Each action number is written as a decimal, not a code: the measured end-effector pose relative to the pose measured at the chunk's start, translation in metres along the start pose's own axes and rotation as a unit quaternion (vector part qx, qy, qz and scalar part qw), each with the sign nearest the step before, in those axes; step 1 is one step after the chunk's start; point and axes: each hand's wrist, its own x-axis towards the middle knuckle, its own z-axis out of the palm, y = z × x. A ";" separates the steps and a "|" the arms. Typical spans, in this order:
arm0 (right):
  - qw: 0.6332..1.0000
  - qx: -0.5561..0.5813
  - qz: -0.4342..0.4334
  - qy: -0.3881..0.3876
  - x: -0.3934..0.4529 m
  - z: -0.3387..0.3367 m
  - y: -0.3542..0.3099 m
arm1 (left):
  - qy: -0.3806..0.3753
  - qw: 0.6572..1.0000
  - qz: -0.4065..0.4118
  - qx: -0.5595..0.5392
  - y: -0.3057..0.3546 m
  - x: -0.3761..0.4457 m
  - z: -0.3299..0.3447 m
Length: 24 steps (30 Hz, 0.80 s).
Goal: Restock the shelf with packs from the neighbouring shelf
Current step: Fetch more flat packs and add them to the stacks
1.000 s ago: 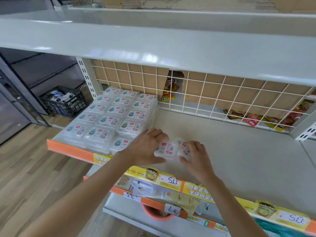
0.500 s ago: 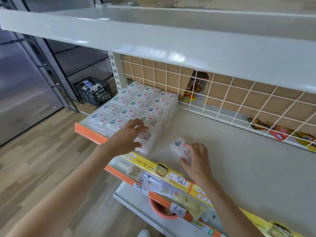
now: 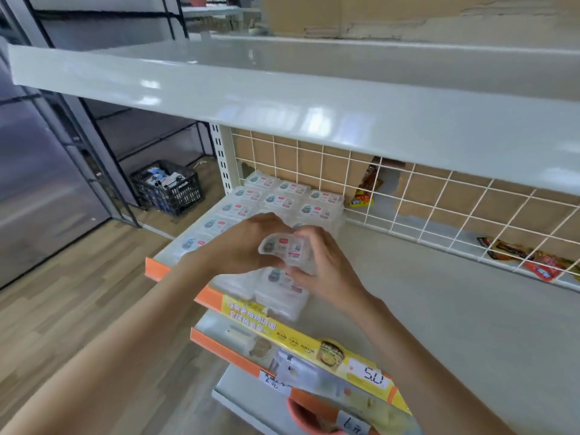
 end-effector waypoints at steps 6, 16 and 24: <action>0.993 -0.103 0.046 -0.016 0.030 0.041 -0.013 | -0.015 0.997 0.007 0.073 -0.071 0.004 -0.019; 0.975 -0.202 0.082 -0.052 0.034 0.058 -0.015 | -0.027 0.994 0.033 0.104 -0.155 0.048 -0.024; 0.976 -0.182 0.112 -0.038 0.031 0.060 -0.018 | 0.074 0.990 -0.025 0.118 -0.169 0.094 -0.001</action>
